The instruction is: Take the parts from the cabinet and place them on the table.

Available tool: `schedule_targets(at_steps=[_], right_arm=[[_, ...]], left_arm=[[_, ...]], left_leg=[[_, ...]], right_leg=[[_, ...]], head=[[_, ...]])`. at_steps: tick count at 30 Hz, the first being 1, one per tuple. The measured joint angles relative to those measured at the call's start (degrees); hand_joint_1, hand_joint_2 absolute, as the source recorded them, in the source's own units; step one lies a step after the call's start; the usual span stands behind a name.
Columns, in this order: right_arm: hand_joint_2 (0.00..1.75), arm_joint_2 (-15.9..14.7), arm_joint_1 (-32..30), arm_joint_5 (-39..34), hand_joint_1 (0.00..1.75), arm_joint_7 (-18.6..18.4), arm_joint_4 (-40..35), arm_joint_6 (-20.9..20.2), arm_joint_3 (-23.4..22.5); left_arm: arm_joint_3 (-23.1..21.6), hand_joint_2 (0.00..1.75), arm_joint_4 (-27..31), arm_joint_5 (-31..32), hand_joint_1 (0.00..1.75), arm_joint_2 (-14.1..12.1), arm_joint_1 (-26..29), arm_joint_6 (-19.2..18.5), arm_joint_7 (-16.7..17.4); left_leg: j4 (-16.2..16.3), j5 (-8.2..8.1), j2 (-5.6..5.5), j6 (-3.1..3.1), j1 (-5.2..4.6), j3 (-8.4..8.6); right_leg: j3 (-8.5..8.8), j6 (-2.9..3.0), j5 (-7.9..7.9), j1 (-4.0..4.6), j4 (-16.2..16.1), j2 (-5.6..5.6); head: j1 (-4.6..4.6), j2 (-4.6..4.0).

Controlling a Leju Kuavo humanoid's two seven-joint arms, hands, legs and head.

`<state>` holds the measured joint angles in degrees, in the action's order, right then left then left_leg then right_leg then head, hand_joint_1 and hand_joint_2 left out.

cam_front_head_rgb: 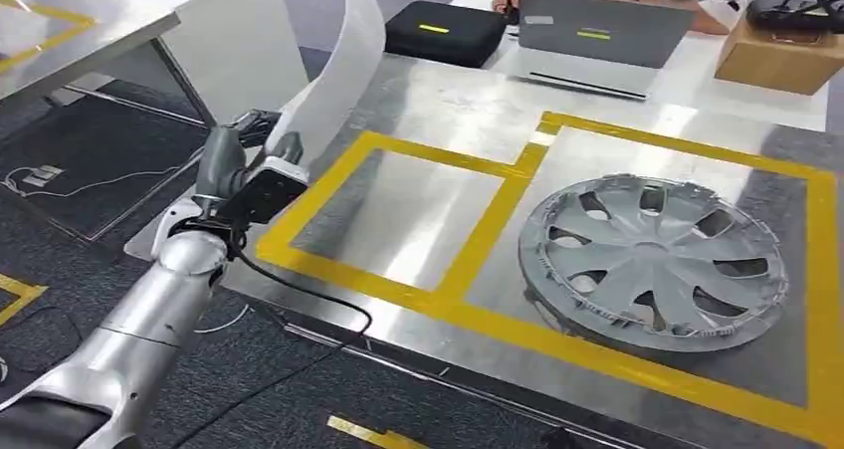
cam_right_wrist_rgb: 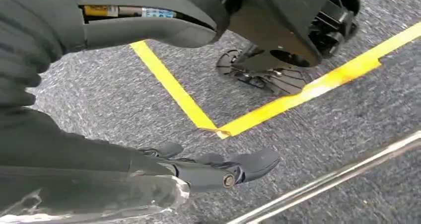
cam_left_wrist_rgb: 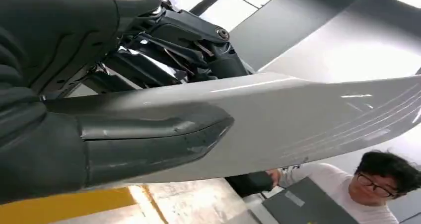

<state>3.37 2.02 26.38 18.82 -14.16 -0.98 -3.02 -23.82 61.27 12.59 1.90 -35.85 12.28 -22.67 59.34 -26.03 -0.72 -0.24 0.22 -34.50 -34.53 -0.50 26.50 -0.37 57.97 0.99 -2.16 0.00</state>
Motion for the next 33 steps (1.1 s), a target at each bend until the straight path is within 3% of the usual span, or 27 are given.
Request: schedule_targets(at_steps=[3, 5, 6, 9, 10, 11, 12, 14, 15, 16, 19, 21, 22, 24, 25, 26, 27, 29, 30, 31, 33], right_arm=[[1.75, 0.0, -0.1, -0.1, 0.00, 0.0, 0.0, 0.0, 0.0], [1.75, 0.0, -0.1, -0.1, 0.00, 0.0, 0.0, 0.0, 0.0], [1.75, 0.0, -0.1, -0.1, 0.00, 0.0, 0.0, 0.0, 0.0], [1.75, 0.0, -0.1, -0.2, 0.00, 0.0, 0.0, -0.1, 0.0], [1.75, 0.0, -0.2, -0.2, 0.00, 0.0, 0.0, -0.1, 0.1], [1.75, 0.0, -0.2, -0.3, 0.00, 0.0, 0.0, -0.1, 0.1], [1.75, 0.0, -0.2, -0.3, 0.00, 0.0, 0.0, -0.1, 0.1], [1.75, 0.0, -0.2, -0.3, 0.00, 0.0, 0.0, -0.1, 0.1], [1.75, 0.0, -0.1, -0.3, 0.00, 0.0, 0.0, -0.1, 0.1], [1.75, 0.0, 0.1, -0.3, 0.00, 0.0, 0.0, -0.1, 0.1], [1.75, 0.0, -0.1, -0.3, 0.00, 0.0, 0.0, -0.1, 0.2], [1.75, 0.0, -0.1, -0.5, 0.00, 0.0, 0.0, -0.2, 0.3], [1.75, 0.0, -0.1, -0.5, 0.00, 0.0, 0.0, -0.2, 0.3], [1.75, 0.0, -0.1, -0.7, 0.00, 0.0, 0.0, -0.2, 0.3], [1.75, 0.0, -0.1, -0.7, 0.00, 0.0, 0.0, -0.2, 0.4], [1.75, 0.0, -0.2, -0.7, 0.00, 0.0, 0.0, -0.2, 0.4], [1.75, 0.0, -0.2, -0.7, 0.00, 0.0, 0.0, -0.2, 0.4], [1.75, 0.0, -0.2, -0.7, 0.00, 0.0, 0.0, -0.3, 0.5], [1.75, 0.0, -0.2, -0.7, 0.00, 0.0, 0.0, -0.3, 0.5], [1.75, 0.0, -0.1, -0.7, 0.00, 0.0, 0.0, -0.3, 0.5], [1.75, 0.0, -0.2, -0.7, 0.00, 0.0, 0.0, -0.3, 0.5]], left_arm=[[-0.1, 1.75, 0.0, 0.0, 1.75, 0.0, 0.0, 0.0, 0.0], [-0.1, 1.75, 0.1, 0.0, 1.75, 0.1, -0.1, -0.1, 0.0], [-0.1, 1.75, 0.2, 0.0, 1.75, 0.2, -0.2, 0.0, 0.0], [-0.1, 1.75, 0.2, 0.0, 1.75, 0.2, -0.2, -0.1, 0.0], [-0.1, 1.75, 0.2, 0.0, 1.75, 0.3, -0.1, -0.1, 0.0], [-0.1, 1.75, 0.2, 0.0, 1.75, 0.3, -0.1, -0.1, 0.0], [-0.1, 1.75, 0.2, 0.0, 1.75, 0.3, -0.1, -0.1, 0.0], [-0.1, 1.75, 0.2, 0.0, 1.75, 0.4, -0.1, -0.1, 0.0], [-0.1, 1.75, 0.3, 0.0, 1.75, 0.4, -0.1, -0.1, 0.0], [-0.1, 1.75, 0.3, 0.0, 1.75, 0.3, -0.3, -0.1, 0.0], [-0.2, 1.75, 0.3, 0.0, 1.75, 0.3, -0.2, -0.1, 0.0], [-0.2, 1.75, 0.4, 0.0, 1.75, 0.1, -0.2, -0.1, 0.0], [-0.2, 1.75, 0.4, -0.1, 1.75, 0.0, -0.3, -0.1, 0.0], [-0.2, 1.75, 0.4, -0.1, 1.75, -0.1, 0.0, -0.1, 0.0], [-0.2, 1.75, 0.4, -0.1, 1.75, -0.2, 0.3, -0.1, 0.0], [-0.2, 1.75, 0.4, -0.1, 1.75, -0.3, 0.5, -0.1, 0.0], [-0.2, 1.75, 0.4, -0.1, 1.75, -0.3, 0.5, -0.1, 0.0], [-0.2, 1.75, 0.4, -0.1, 1.75, -0.3, 0.4, -0.1, 0.0], [-0.2, 1.75, 0.4, -0.1, 1.75, -0.4, 0.3, -0.1, 0.0], [-0.2, 1.75, 0.4, -0.1, 1.75, -0.5, 0.2, -0.1, 0.0], [-0.3, 1.75, 0.4, -0.1, 1.75, -0.4, 0.3, -0.1, 0.0]], left_leg=[[-0.9, -0.48, 0.08, 0.50, -0.23, -0.13], [-1.5, 0.01, 0.38, 1.33, 0.24, 0.22], [-1.5, -0.05, 0.42, 1.60, 0.29, 0.26], [-1.5, -0.12, 0.72, 2.04, 0.13, 0.21], [-1.5, -0.13, 0.77, 2.05, 0.08, 0.23], [-1.5, -0.14, 0.83, 2.05, 0.06, 0.26], [-1.4, -0.18, 0.87, 2.04, 0.04, 0.29], [-1.4, -0.36, 0.93, 1.84, 0.04, 0.57], [-1.4, -0.49, 0.96, 1.62, -0.05, 0.62], [-1.1, -0.64, 0.94, 1.35, -0.49, 0.33], [-1.4, -0.40, 1.47, 0.57, -0.37, 0.39], [-0.2, -1.91, 1.20, -0.12, -0.23, -0.03], [2.9, -4.01, 1.15, -0.31, -0.20, -1.38], [11.9, -7.98, 1.14, -0.55, 0.00, -5.56], [15.0, -8.64, 1.14, -0.63, 0.02, -7.15], [15.4, -8.02, 1.14, -0.65, 0.05, -7.51], [13.8, -6.29, 1.13, -0.61, 0.11, -6.95], [5.2, -0.81, 0.70, -0.35, 0.24, -2.92], [1.2, 0.72, -0.38, -0.17, 0.37, -1.15], [-0.4, 0.05, -0.68, -0.07, 0.39, -0.31], [-0.6, -0.37, -0.47, 0.19, 0.13, -0.47]], right_leg=[[-0.51, -0.90, -0.34, -0.20, -0.2, 0.18], [-1.06, -1.50, 0.34, -0.25, 0.4, 0.03], [-1.87, -1.71, 1.78, -0.19, 2.4, -0.33], [-7.87, -2.15, 6.98, -0.40, 14.7, -0.45], [-9.20, -2.25, 7.40, -0.39, 17.1, -0.48], [-9.12, -2.27, 6.57, -0.38, 16.7, -0.49], [-7.86, -2.19, 4.61, -0.38, 14.0, -0.54], [-2.65, -1.85, -0.15, -0.37, 4.2, -1.24], [-0.98, -1.66, 0.01, -0.23, 0.8, -2.07], [-0.02, -1.43, 0.23, 0.05, -0.2, -1.96], [-0.34, -0.78, 0.04, 0.14, 0.1, -1.41], [-0.05, -0.14, -0.36, -0.27, -0.5, -1.15], [-0.06, 0.18, -0.35, -0.28, -0.5, -1.02], [-0.04, 0.43, -0.29, -0.23, -0.5, -0.60], [-0.04, 0.45, -0.27, -0.23, -0.4, -0.34], [0.00, 0.46, -0.26, -0.24, -0.4, -0.12], [0.03, 0.44, -0.23, -0.25, -0.3, 0.18], [0.21, 0.30, -0.14, -0.26, -0.2, 0.81], [0.16, 0.11, -0.04, -0.27, -0.2, 1.03], [-0.21, -0.21, 0.13, 0.12, 0.3, 1.38], [-0.53, -0.77, -0.15, -0.18, 0.1, 1.63]], head=[[0.00, 0.00], [-0.02, 0.00], [-0.34, 0.00], [-0.50, 0.00], [-0.57, 0.00], [-0.54, 0.00], [-0.55, 0.00], [-0.57, 0.00], [-0.55, 0.00], [-0.52, 0.00], [-0.39, 0.00], [-0.28, 0.00], [0.11, 0.00], [0.04, 0.00], [0.09, 0.00], [0.09, 0.00], [0.13, 0.00], [0.13, 0.00], [0.11, 0.00], [0.07, 0.00], [0.04, 0.00]])
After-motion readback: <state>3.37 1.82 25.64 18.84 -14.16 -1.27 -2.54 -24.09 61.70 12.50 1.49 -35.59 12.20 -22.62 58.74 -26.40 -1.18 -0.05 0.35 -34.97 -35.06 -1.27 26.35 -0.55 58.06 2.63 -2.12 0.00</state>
